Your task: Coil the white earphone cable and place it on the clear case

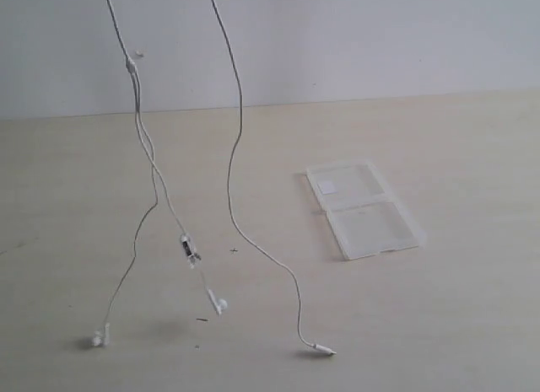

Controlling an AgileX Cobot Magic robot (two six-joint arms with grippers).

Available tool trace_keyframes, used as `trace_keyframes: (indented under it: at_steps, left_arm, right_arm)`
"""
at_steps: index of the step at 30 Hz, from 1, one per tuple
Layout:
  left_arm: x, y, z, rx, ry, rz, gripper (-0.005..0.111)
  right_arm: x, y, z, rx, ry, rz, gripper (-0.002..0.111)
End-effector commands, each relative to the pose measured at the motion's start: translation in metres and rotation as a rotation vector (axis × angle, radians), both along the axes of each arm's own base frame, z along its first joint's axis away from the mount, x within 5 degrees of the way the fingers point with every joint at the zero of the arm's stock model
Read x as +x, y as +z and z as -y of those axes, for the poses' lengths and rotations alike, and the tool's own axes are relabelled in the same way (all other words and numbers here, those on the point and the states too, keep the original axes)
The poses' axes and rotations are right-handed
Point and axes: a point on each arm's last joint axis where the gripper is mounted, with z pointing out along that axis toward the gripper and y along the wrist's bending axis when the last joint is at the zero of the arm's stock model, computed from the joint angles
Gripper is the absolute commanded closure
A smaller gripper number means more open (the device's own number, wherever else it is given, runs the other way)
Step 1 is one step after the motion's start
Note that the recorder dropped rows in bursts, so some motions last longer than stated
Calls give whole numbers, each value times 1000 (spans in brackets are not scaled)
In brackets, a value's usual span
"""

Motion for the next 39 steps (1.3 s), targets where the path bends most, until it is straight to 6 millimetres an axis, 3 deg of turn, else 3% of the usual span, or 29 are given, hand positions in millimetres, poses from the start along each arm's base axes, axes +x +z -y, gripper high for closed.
trace_keyframes:
  at_steps: [1,15,34,39]
  left_arm:
    - [0,1,0,-6,4,11,107]
    - [0,1,0,-6,4,11,107]
    - [0,1,0,-6,4,11,107]
    - [0,1,0,-6,4,11,107]
  right_arm:
    - [-4,14,7,23,-13,53,108]
    - [-13,42,19,95,-28,114,108]
    - [-13,44,20,96,-34,123,108]
    - [-18,52,25,161,-36,129,108]
